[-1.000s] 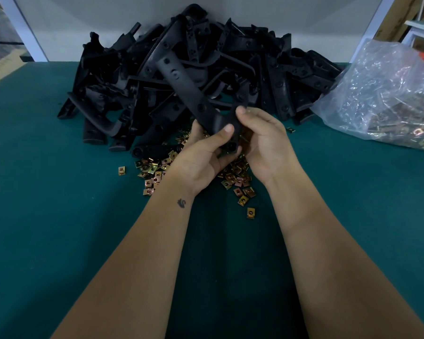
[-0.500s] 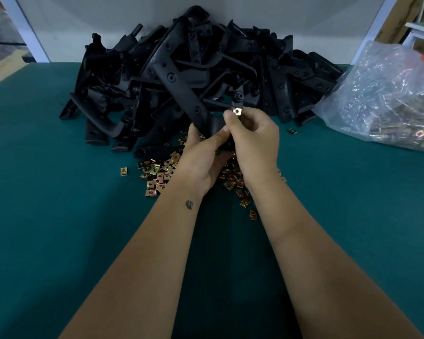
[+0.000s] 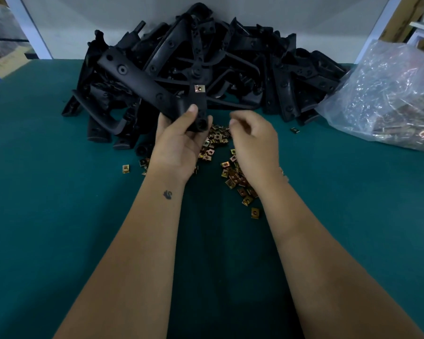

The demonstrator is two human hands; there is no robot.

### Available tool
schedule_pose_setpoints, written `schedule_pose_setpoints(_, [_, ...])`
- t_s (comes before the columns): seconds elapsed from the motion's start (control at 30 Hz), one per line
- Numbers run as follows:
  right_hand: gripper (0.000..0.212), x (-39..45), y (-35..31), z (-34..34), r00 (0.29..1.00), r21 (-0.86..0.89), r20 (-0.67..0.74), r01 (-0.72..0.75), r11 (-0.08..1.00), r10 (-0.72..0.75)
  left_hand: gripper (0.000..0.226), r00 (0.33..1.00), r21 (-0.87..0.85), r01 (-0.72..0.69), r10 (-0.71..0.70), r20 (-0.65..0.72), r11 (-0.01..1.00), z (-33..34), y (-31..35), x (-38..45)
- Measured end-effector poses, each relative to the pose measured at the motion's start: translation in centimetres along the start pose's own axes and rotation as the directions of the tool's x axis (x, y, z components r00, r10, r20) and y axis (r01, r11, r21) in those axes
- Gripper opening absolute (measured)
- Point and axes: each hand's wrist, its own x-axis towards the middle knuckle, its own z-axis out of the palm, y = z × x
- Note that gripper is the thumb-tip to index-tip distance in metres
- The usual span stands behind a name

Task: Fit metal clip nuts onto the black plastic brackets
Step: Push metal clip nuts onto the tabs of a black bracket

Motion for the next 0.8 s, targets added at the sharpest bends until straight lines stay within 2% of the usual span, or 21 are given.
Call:
schedule_pose_setpoints(0.07, [0.021,-0.2,0.3,-0.1,0.982,-0.292,0.110,0.181,0.939,-0.155,0.015,1.000,-0.045,-0.008,0.007,-0.020,0.999,-0.3,0.3,0.1])
schedule_pose_setpoints(0.13, [0.017,-0.5,0.2,0.3,0.937,-0.439,0.264,0.326,0.837,-0.227,0.010,0.999,-0.064,-0.017,0.015,-0.041,0.998,-0.4,0.4,0.2])
schedule_pose_setpoints(0.23, [0.013,-0.9,-0.1,0.9,0.864,-0.512,0.438,0.467,0.721,-0.248,0.010,0.999,-0.048,-0.019,0.016,-0.052,0.999,-0.4,0.1,0.3])
schedule_pose_setpoints(0.43, [0.017,-0.8,0.2,1.0,0.866,-0.528,0.444,0.459,0.714,-0.229,0.020,0.999,-0.033,-0.007,0.006,-0.036,0.999,-0.1,-0.4,0.2])
schedule_pose_setpoints(0.53, [0.014,-0.8,0.3,1.0,0.899,-0.437,0.377,0.386,0.813,-0.224,0.019,0.999,-0.021,-0.004,0.003,-0.035,1.000,0.0,-0.4,0.1])
schedule_pose_setpoints(0.63, [0.011,-0.5,0.3,0.6,0.974,-0.174,0.183,0.169,0.970,-0.137,0.019,0.999,-0.019,0.003,-0.003,-0.036,1.000,0.1,-0.4,0.0])
schedule_pose_setpoints(0.7, [0.014,-0.1,0.3,0.3,0.995,0.000,0.083,0.057,0.998,-0.057,0.015,0.999,-0.023,0.013,-0.014,-0.035,1.000,0.2,-0.4,-0.1])
schedule_pose_setpoints(0.8, [0.018,0.5,0.3,-0.2,0.999,0.195,0.016,-0.042,0.980,0.039,0.012,0.999,-0.032,0.043,-0.043,-0.020,0.999,0.4,-0.4,-0.2])
